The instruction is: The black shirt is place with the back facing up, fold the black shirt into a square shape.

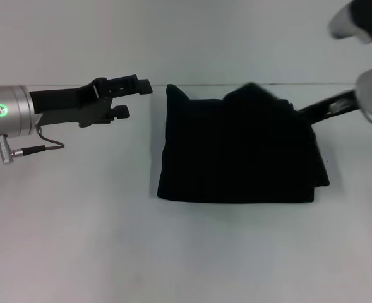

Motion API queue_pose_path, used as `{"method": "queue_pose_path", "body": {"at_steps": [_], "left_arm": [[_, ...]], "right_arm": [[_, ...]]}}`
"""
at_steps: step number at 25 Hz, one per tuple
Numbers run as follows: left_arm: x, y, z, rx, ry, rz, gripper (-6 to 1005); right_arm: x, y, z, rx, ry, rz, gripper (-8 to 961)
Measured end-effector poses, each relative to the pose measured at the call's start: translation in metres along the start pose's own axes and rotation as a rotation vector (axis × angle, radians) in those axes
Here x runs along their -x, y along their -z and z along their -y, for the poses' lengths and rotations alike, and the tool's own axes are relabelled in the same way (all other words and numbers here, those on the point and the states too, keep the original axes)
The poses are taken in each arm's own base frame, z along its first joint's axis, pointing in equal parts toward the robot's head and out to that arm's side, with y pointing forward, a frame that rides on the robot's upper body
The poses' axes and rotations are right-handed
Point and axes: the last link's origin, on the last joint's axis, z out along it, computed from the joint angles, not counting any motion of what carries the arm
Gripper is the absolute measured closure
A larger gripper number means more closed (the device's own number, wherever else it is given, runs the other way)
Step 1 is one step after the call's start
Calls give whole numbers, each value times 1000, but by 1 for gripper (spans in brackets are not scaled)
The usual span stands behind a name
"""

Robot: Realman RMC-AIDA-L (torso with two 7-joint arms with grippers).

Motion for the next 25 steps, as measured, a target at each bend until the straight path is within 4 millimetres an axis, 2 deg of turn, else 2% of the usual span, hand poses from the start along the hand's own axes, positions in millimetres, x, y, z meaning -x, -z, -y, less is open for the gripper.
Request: {"method": "queue_pose_path", "body": {"at_steps": [5, 12, 16, 23, 25], "left_arm": [[-1, 0, -1, 4, -6, -9, 67], [-4, -2, -5, 16, -12, -16, 67], [-5, -1, -4, 23, -5, -27, 67], [-6, -1, -4, 20, -4, -33, 66], [-7, -1, -4, 21, -2, -35, 66]], "right_arm": [[-8, 7, 15, -47, -57, 32, 944], [-15, -16, 16, -110, -58, 10, 943], [-17, -24, 19, -150, -75, -2, 908], [-15, -22, 24, -158, -113, 0, 848], [-14, -19, 30, -180, -157, 2, 810]]}}
